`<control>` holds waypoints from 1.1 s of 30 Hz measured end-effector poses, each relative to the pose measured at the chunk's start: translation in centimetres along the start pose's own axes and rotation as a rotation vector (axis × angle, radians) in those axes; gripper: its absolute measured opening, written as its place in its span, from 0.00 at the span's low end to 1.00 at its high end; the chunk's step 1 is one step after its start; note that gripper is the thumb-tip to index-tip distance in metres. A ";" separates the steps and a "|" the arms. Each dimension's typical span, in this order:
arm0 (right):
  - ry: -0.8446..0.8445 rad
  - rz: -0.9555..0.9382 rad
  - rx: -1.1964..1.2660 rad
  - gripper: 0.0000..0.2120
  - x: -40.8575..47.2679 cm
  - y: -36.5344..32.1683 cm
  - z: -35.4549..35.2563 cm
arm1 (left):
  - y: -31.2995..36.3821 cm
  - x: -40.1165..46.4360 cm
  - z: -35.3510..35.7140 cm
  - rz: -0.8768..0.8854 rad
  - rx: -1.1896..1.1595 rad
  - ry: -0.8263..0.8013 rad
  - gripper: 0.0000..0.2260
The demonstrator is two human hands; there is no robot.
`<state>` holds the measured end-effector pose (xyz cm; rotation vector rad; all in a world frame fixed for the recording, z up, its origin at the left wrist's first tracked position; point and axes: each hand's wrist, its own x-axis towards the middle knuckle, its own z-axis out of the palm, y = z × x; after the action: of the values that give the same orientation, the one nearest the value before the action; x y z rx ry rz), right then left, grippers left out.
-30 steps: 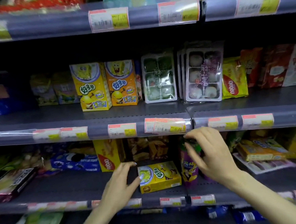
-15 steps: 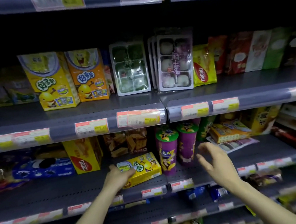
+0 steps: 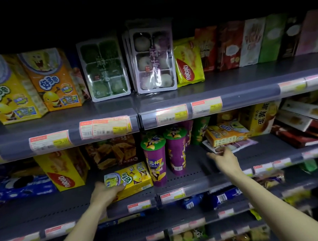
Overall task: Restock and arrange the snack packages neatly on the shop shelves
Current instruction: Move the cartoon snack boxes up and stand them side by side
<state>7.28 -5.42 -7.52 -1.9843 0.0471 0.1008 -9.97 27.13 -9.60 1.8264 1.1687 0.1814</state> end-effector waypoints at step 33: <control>0.174 0.304 0.228 0.40 13.1 2.4 0.2 | 5.2 -1.6 0.4 0.337 -0.397 0.216 0.38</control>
<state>20.08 -6.06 -11.04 -1.7416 0.4542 0.1136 -7.27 25.02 -5.34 1.6580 0.8803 0.7657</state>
